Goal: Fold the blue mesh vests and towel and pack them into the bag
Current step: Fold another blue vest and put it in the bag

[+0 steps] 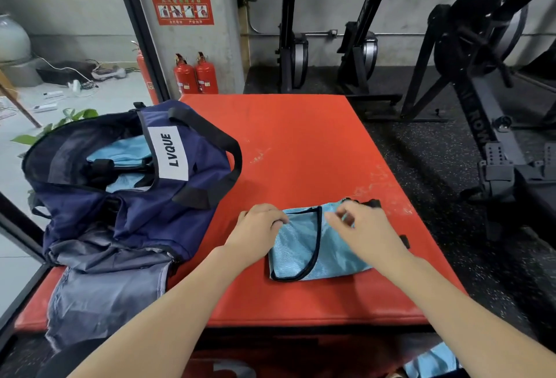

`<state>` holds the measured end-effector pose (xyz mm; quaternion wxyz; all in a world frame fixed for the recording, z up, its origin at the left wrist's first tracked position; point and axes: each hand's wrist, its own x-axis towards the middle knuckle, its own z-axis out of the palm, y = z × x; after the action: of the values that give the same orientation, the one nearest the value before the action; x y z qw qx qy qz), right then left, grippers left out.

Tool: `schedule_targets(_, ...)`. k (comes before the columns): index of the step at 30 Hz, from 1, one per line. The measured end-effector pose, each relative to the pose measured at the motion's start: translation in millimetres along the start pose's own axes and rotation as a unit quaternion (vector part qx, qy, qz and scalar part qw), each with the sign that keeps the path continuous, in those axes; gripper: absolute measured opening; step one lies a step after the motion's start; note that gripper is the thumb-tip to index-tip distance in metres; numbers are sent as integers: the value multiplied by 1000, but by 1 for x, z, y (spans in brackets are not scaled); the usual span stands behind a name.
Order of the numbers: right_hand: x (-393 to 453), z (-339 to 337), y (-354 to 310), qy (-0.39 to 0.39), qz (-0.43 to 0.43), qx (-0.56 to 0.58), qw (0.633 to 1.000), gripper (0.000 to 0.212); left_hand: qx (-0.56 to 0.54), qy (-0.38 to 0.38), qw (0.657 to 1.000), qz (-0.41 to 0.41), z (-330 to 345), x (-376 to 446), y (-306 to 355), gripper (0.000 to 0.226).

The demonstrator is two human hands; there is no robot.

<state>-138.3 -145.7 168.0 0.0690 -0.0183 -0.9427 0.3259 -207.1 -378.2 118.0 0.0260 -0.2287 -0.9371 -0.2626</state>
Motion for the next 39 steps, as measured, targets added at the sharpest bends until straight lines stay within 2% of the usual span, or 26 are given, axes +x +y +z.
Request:
schedule_targets(1,-9,1,-1,-49,32,18,998,39,5,-6,1000,-5,-1,0,0,26)
schedule_targets(3,-22,6,5,-107,52,-49,992,51,24,-13,1000,-7,-2,-2,2,27)
schedule_targets(5,-26,10,16,-104,64,-123,985,55,40,-8,999,-6,-4,-5,4,28)
schedule_targets(8,-16,7,31,-63,78,-178,979,49,73,-6,997,14,-11,-15,11,22)
schedule_targets(12,-1,-3,45,-9,7,-122,993,26,18,-69,994,81,-15,-34,29,25)
schedule_targets(15,-1,-2,47,14,-34,-112,993,31,12,-60,993,104,-12,-44,33,27)
schedule_targets(19,-15,7,32,-52,-137,-59,987,28,-5,-27,989,144,-9,-45,26,23)
schedule_targets(22,-26,18,24,-109,-201,-56,972,32,-11,-49,983,177,-9,-43,25,17)
schedule_targets(25,-34,26,23,-120,-201,-87,968,35,-19,-82,983,164,-9,-41,22,19)
schedule_targets(28,-34,29,24,-105,-194,-73,973,22,-38,-90,985,140,-9,-42,24,17)
schedule_targets(33,-31,32,23,-107,-167,-7,980,9,-30,-96,985,138,-10,-41,26,39)
schedule_targets(36,-33,27,19,-88,-135,47,986,10,-29,-65,986,150,-6,-38,27,23)
schedule_targets(39,-38,22,21,-83,-130,-27,988,24,-63,-21,987,148,-4,-35,31,19)
